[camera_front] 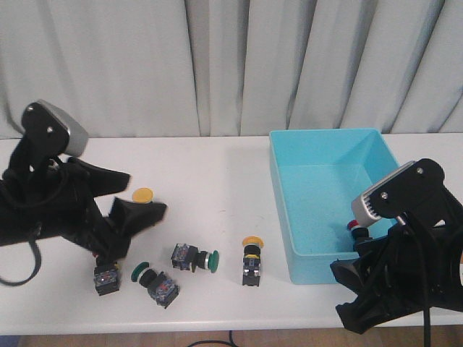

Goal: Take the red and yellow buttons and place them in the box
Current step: 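Raise the open right gripper out of the box, then lower the left gripper onto the yellow-capped button and close on it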

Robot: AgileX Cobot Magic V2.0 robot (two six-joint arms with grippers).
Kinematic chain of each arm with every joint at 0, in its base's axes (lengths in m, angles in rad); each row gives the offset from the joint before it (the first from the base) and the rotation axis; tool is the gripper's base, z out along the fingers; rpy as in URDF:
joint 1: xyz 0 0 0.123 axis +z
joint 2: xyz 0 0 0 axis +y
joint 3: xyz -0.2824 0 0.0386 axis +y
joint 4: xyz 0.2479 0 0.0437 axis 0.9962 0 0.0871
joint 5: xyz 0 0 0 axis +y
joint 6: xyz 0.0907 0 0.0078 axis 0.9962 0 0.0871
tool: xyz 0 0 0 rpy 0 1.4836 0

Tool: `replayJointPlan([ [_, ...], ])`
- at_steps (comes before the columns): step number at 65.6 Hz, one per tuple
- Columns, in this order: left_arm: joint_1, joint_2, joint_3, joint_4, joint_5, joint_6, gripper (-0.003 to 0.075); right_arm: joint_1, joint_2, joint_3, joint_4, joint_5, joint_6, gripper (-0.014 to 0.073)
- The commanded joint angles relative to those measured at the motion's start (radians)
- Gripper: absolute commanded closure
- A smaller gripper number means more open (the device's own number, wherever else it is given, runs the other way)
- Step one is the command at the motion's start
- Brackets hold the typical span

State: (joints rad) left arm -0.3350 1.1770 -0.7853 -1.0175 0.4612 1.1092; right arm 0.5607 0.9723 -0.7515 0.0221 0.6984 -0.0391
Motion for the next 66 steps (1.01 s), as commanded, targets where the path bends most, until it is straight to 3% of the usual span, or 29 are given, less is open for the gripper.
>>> replayJointPlan([
  [1,-0.002,0.018,-0.047,0.186,-0.089,-0.256,0.0224,0.001,-0.014,-0.024,-0.009,-0.063,-0.005,0.0285],
  [17,-0.002,0.275,-0.247,0.824,0.064,-0.888,0.0239,0.001,-0.014,-0.024,-0.009,-0.083,-0.005,0.0285],
  [24,-0.002,0.396,-0.35,0.973,0.119,-1.069,0.0239,0.001,-0.014,-0.024,-0.009,-0.084,-0.005,0.0285],
  [44,-0.002,0.685,-0.604,0.991,0.177,-1.127,0.0238,0.001,-0.014,-0.024,-0.009,-0.113,-0.005,0.0285],
  [66,0.001,0.918,-0.847,1.087,0.263,-1.28,0.0238,0.001,-0.014,-0.024,-0.009,-0.113,-0.005,0.0285],
])
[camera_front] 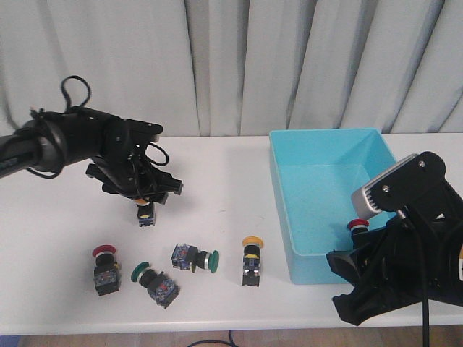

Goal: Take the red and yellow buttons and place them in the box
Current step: 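Lower the left gripper onto the yellow-capped button and close on it, then lift the yellow button with the left gripper toward the table center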

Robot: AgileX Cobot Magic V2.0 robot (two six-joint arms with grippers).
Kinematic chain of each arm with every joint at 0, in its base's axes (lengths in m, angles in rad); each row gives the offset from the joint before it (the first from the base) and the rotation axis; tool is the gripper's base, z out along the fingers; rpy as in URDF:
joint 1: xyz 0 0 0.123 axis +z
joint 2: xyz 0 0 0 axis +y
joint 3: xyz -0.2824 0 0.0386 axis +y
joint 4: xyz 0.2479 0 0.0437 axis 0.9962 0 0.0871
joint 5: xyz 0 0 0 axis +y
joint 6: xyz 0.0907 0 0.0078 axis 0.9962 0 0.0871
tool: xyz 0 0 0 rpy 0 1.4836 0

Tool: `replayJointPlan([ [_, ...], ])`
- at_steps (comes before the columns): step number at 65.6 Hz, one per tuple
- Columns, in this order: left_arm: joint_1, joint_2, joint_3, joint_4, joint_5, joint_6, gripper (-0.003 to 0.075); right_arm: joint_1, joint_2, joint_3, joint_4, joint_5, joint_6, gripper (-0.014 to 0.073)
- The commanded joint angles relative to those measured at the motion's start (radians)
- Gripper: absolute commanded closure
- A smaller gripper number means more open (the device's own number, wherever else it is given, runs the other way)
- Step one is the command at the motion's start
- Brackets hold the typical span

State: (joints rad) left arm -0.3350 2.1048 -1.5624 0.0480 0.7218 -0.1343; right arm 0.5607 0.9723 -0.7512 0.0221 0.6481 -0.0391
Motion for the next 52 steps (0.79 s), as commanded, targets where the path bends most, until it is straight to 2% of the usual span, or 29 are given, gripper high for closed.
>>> replayJointPlan([
  [1,0.001,-0.003,-0.076,0.023,0.003,-0.039,0.0238,0.001,-0.014,-0.025,-0.009,-0.062,-0.005,0.0285],
  [17,0.001,0.036,-0.106,0.025,0.001,-0.042,0.0275,0.001,-0.014,-0.025,-0.009,-0.062,-0.004,0.0285],
  [39,0.001,0.022,-0.106,0.029,0.026,-0.039,0.0538,0.001,-0.014,-0.025,-0.008,-0.062,-0.001,0.0285],
  [52,0.0,-0.051,-0.106,0.028,0.064,0.015,0.0615,0.001,-0.014,-0.025,-0.008,-0.062,-0.001,0.0285],
])
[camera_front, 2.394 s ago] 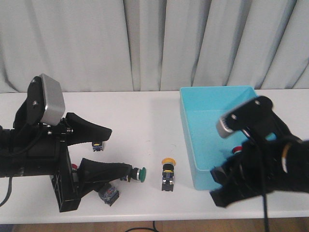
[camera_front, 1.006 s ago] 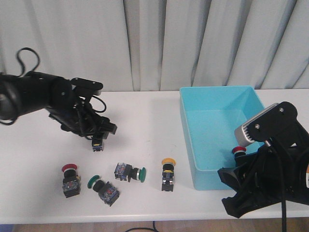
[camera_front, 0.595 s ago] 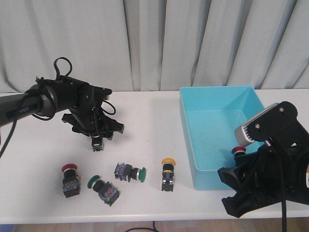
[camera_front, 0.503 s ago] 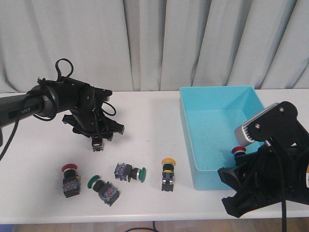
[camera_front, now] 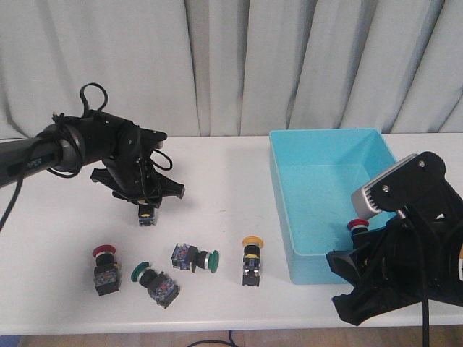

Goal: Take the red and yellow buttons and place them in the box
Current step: 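Lift the yellow button with the left gripper toward the table center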

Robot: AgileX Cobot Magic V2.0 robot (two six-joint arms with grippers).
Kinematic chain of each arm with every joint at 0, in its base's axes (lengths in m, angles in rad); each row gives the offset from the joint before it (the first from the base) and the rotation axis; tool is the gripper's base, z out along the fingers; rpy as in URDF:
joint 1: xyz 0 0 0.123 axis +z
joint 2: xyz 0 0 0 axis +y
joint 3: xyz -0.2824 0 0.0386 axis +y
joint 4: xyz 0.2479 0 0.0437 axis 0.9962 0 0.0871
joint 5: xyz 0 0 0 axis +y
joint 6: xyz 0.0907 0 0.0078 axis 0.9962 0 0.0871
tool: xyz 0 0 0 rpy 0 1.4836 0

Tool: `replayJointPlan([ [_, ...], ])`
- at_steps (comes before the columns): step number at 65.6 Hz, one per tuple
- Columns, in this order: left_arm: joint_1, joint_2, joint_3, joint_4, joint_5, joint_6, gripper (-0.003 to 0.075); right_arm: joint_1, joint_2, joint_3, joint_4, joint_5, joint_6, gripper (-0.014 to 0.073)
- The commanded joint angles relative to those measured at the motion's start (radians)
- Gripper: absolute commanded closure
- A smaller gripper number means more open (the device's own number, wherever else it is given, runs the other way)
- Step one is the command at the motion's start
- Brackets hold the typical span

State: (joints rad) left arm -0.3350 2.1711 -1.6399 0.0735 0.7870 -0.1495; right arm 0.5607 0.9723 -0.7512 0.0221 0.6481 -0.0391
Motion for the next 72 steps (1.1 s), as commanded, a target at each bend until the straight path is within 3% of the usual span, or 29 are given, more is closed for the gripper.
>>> replayJointPlan([
  [1,0.0,-0.127,-0.029,0.002,0.004,0.034,0.0618,0.001,-0.014,-0.025,-0.008,-0.062,-0.001,0.0285],
  [16,0.0,-0.33,0.048,-0.009,0.012,0.086,0.062,0.001,-0.014,-0.025,-0.009,-0.062,-0.002,0.0285],
  [34,-0.003,-0.665,0.432,-0.153,-0.155,0.298,0.0619,0.001,-0.014,-0.025,-0.009,-0.062,-0.002,0.0285],
  [50,-0.003,-0.838,0.658,-0.572,-0.17,0.714,0.0619,0.001,-0.014,-0.025,-0.006,-0.062,-0.002,0.0285],
  [72,-0.005,-0.808,0.69,-1.219,-0.017,1.239,0.0619,0.001,-0.014,-0.025,-0.006,-0.041,-0.002,0.0281],
])
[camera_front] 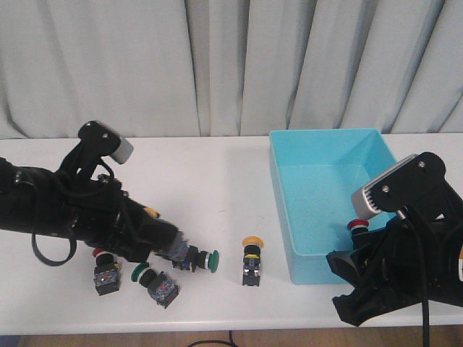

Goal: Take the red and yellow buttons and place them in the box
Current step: 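Lift the yellow button with the left gripper toward the table center, then grasp the yellow button from the left gripper with the right gripper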

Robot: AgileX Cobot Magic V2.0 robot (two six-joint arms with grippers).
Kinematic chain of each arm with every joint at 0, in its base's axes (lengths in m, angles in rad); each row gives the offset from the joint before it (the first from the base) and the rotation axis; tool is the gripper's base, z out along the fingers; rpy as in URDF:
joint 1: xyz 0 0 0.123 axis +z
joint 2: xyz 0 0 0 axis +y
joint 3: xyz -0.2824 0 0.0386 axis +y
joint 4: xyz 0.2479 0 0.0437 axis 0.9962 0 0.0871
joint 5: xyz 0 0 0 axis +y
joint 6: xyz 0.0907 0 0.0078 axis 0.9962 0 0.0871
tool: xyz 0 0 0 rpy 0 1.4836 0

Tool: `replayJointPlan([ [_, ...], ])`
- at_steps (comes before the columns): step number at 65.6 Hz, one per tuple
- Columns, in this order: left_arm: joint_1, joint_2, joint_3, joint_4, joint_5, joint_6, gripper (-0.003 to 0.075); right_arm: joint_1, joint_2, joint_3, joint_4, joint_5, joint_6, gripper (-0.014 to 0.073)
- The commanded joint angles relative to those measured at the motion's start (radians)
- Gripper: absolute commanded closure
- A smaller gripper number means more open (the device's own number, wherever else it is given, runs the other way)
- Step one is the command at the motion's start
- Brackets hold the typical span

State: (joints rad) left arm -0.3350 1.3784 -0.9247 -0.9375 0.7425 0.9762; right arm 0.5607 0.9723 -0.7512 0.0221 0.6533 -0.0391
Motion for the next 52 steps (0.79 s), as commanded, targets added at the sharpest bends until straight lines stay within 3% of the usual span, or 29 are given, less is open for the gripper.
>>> replayJointPlan([
  [1,-0.005,-0.011,-0.026,-0.227,0.032,0.123,0.0619,0.001,-0.014,-0.025,-0.006,-0.045,-0.002,0.0279],
  [13,-0.005,0.012,-0.027,-0.377,0.076,0.151,0.0616,0.001,-0.014,-0.025,-0.006,-0.049,-0.046,0.0183],
  [22,-0.005,0.015,-0.027,-0.381,0.124,0.151,0.0616,0.001,-0.006,-0.026,0.008,-0.076,-0.193,0.0067],
  [29,-0.005,0.015,-0.027,-0.381,0.141,0.151,0.0616,0.002,0.038,-0.027,0.052,-0.09,-0.355,0.0039],
  [42,-0.005,0.015,-0.027,-0.382,0.144,0.148,0.0616,0.003,0.182,-0.027,0.227,-0.154,-0.596,0.0039],
  [52,-0.005,0.015,-0.027,-0.384,0.147,0.148,0.0616,0.003,0.249,-0.027,0.447,-0.215,-0.9,0.0039],
])
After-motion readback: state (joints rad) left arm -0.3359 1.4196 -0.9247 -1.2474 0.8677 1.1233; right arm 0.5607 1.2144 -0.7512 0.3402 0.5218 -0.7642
